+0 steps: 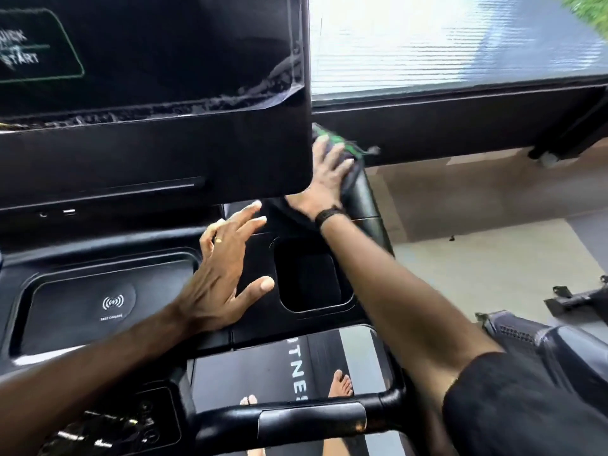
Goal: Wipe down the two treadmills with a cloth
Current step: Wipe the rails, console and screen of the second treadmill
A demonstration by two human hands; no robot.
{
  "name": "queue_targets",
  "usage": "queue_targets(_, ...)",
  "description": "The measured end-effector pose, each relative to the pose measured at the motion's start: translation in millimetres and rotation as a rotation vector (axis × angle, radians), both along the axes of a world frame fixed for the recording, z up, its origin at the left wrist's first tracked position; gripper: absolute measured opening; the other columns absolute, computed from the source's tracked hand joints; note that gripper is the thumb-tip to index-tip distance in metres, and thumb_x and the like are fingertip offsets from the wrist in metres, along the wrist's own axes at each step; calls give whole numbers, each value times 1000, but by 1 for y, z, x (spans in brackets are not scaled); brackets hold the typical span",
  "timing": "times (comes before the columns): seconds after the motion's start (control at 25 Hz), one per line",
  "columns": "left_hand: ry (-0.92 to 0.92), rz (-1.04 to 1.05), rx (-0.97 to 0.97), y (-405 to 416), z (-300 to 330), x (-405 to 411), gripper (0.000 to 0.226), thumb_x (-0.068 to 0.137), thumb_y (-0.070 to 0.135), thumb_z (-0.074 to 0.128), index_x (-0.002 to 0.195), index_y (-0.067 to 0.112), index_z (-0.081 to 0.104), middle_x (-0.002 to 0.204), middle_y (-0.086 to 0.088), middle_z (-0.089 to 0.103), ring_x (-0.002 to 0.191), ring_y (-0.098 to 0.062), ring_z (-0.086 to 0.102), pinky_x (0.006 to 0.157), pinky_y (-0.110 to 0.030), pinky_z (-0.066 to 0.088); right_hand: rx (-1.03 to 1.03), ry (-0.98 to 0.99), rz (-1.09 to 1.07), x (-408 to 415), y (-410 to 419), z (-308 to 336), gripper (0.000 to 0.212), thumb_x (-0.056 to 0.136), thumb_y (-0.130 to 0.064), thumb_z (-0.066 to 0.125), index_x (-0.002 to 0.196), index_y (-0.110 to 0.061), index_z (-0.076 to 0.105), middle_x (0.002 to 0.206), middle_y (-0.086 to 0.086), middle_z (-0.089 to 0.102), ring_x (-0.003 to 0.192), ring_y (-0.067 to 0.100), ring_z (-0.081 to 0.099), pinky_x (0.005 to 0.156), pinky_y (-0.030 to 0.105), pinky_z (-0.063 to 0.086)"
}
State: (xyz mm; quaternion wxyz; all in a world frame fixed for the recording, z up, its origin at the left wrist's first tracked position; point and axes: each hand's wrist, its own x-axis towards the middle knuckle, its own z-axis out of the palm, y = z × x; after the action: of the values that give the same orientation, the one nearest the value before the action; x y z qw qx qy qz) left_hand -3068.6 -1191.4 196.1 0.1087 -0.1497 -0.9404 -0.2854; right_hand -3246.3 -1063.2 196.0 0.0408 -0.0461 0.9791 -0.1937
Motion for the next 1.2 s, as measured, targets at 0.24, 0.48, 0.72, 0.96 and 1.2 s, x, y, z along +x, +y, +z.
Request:
queue_targets(0.24,10,-116,-40,0,3,0,75,95,64,34,145,8,37,158,-6,28,149,-23,24,117,-48,15,208,245,645,55,0,-10,45,91,-54,38,128,-37,58,128,-2,61,127,30,47,107,54,29)
queue_targets(0.48,-4,-97,-106,0,3,4,70,94,62,36,143,13,41,157,0,31,149,-17,23,118,-53,15,-108,-151,6,-16,94,-30,69,92,-68,41,154,-45,22,166,-1,11,149,36,17,119,52,20)
queue_targets(0.72,40,-162,-235,0,0,3,66,94,63,35,136,14,49,151,-1,39,144,-15,33,120,-43,11,-355,-218,-198,65,137,-39,59,93,-64,41,145,-36,41,148,9,42,131,39,45,110,49,35)
queue_targets(0.96,39,-168,-217,0,-1,4,66,94,65,33,135,15,50,151,-1,39,142,-15,35,120,-42,8,-29,-47,-261,162,138,-35,66,99,-57,28,157,-25,26,156,15,33,136,41,39,112,49,34)
queue_targets(1.2,62,-187,-209,-2,-3,5,68,95,67,30,135,16,49,152,-1,38,142,-15,35,121,-42,7,127,-72,-46,206,139,-26,81,84,-70,8,159,-38,5,168,6,1,152,36,7,121,51,12)
